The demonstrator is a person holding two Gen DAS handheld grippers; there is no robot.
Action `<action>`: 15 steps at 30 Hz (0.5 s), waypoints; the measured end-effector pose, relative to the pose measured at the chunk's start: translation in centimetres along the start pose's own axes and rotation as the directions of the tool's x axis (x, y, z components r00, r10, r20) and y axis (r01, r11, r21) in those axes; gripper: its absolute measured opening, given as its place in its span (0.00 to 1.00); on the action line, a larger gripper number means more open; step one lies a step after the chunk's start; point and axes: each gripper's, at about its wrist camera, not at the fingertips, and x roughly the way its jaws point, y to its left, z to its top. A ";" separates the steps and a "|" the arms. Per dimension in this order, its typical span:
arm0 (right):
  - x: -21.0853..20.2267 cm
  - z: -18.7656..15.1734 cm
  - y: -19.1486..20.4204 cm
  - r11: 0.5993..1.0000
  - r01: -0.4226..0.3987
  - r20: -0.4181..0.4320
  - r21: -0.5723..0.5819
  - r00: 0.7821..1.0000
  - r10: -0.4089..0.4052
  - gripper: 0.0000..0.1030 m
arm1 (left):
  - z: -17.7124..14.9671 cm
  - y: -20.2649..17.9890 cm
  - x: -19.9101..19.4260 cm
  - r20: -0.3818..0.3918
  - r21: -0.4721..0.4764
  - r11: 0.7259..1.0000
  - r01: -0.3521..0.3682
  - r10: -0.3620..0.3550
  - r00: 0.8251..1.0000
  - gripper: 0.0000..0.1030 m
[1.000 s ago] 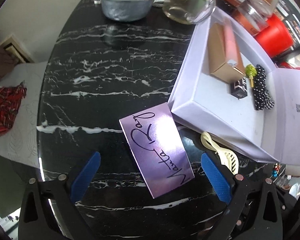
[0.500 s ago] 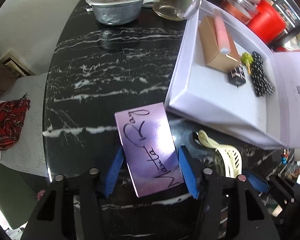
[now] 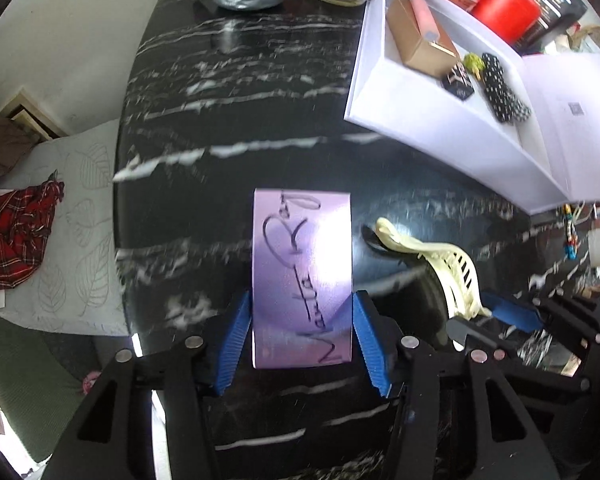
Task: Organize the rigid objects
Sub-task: 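Grasp the purple Manta Ray card with the left tool while the right tool grasps the cream claw clip, then lift the purple card and cream claw clip and carry both over the white box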
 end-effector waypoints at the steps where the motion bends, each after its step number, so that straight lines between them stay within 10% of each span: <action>1: 0.0 -0.2 0.3 1.000 -0.002 -0.004 -0.008 1.000 0.002 0.33 | -0.5 0.1 -0.1 -0.004 0.004 1.000 0.003 -0.003 1.000 0.50; 15: 0.6 -0.8 2.5 0.998 -0.004 -0.025 -0.061 1.000 0.003 0.39 | -2.0 1.1 -0.4 -0.003 0.016 1.000 0.014 -0.014 1.000 0.50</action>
